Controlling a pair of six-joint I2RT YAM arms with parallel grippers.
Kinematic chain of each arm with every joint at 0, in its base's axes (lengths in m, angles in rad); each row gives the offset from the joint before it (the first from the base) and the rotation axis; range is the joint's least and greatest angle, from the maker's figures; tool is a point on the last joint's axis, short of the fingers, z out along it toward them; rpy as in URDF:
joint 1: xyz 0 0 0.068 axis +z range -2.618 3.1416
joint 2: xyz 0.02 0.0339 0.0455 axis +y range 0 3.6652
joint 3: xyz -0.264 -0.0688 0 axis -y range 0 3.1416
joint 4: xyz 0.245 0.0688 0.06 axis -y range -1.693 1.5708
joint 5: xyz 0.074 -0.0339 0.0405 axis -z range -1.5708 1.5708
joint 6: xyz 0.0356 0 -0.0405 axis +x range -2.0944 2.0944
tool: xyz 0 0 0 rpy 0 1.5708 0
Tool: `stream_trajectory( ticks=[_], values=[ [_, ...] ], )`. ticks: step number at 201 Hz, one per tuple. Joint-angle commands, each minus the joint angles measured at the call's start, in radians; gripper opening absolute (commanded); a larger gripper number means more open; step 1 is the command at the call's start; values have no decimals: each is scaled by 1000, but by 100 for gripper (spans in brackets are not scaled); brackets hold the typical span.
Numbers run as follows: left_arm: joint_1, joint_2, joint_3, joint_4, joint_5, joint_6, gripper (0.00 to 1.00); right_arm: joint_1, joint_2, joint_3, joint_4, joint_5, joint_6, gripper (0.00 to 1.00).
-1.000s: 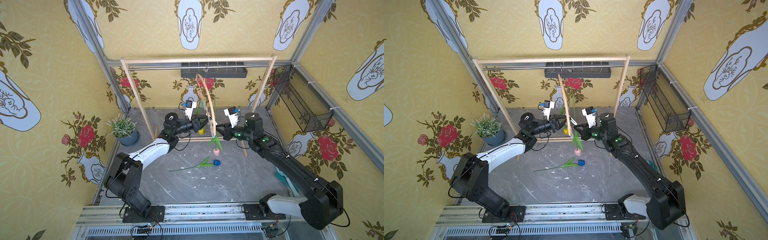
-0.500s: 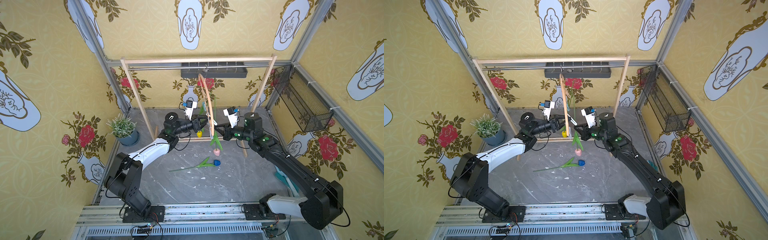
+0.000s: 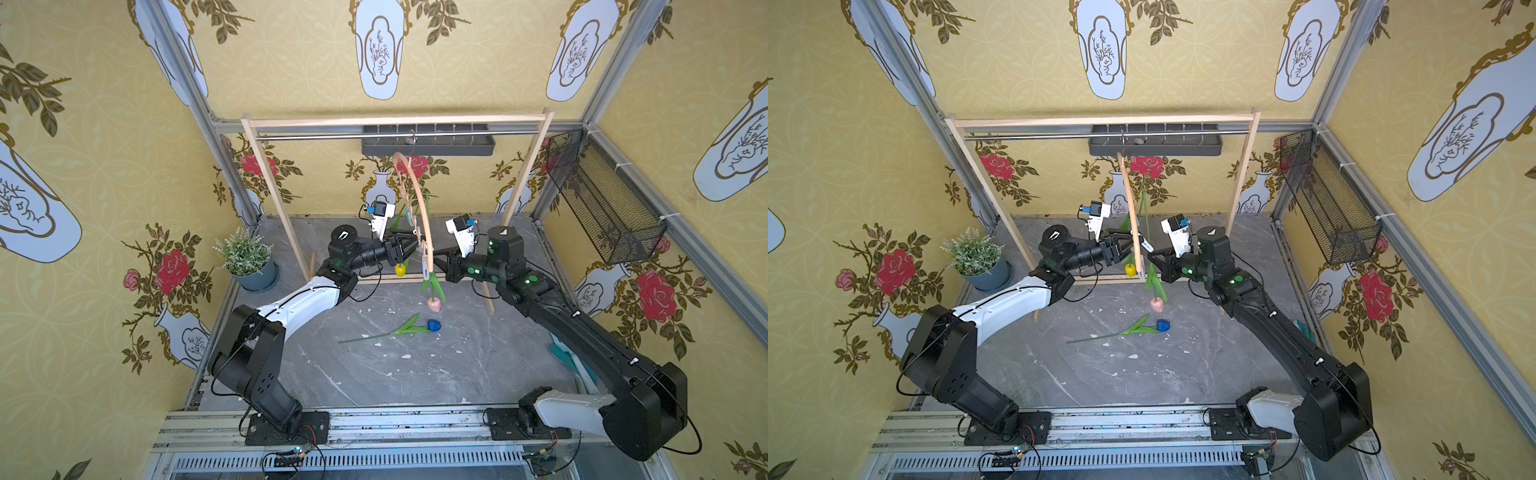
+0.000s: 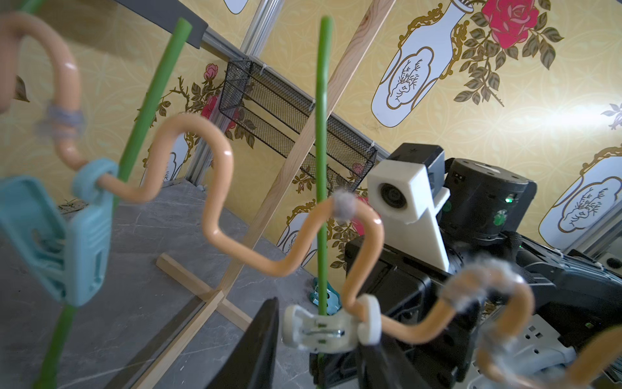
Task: Dry the flowers on a clothes hanger
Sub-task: Clamp the flower onto the hanger.
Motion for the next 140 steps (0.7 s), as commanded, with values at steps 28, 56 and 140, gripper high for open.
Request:
stream_trajectory(
  ticks=[28,56,140],
  values=[
    [2,-17,-12,-18,-8,15,46,5,-9,-13,12,10,-5,0],
    [2,-36,-37,-34,-7,21,46,7,-13,-27,20,20,1,10],
    [1,-145,-129,-148,-51,111,50,18,-68,-170,71,55,63,36]
  ],
)
